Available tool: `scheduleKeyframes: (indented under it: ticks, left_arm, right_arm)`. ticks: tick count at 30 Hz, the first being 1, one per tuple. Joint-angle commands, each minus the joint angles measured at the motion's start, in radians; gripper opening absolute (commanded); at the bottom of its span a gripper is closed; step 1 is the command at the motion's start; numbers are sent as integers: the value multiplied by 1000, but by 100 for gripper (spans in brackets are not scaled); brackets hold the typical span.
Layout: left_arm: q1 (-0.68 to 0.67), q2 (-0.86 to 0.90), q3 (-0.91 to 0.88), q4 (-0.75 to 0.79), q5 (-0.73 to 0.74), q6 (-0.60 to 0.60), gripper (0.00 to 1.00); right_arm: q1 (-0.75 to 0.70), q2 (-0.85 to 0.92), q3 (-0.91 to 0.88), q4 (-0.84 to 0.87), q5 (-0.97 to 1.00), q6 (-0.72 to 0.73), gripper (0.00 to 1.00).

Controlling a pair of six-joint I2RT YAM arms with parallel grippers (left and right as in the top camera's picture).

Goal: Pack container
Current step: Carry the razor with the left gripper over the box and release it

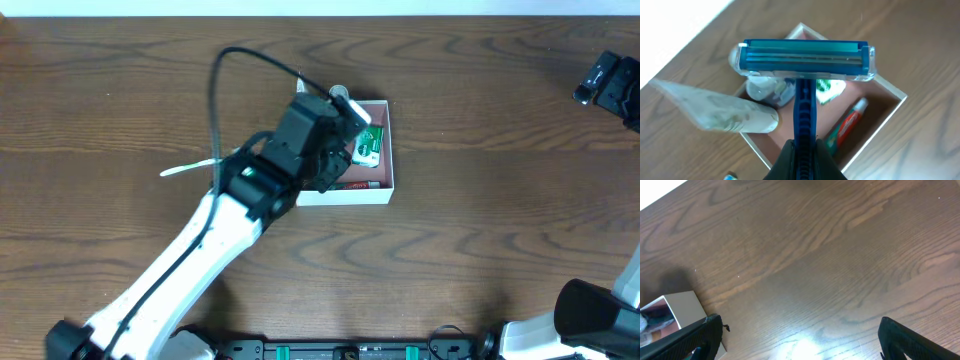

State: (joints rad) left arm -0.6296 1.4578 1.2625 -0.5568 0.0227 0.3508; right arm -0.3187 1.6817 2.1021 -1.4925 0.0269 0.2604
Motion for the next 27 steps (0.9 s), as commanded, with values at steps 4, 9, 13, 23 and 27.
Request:
scheduleKeyframes:
  ticks: [4, 9, 13, 23, 27]
  left_arm:
    - [-26, 129, 4, -9, -9, 323, 6]
    - [-63, 204, 4, -34, -20, 496, 6]
    - [-89, 248, 4, -32, -92, 514, 6]
    - [-100, 233, 4, 11, -187, 513, 66]
    - [-100, 202, 4, 41, -204, 509, 66]
  right_arm:
    - [-3, -2, 11, -1, 10, 16, 99]
    - [-3, -2, 11, -1, 10, 16, 99]
    - [-3, -2, 11, -1, 10, 16, 99]
    - [-3, -2, 11, -1, 10, 16, 99]
    - [-3, -2, 11, -1, 10, 16, 99]
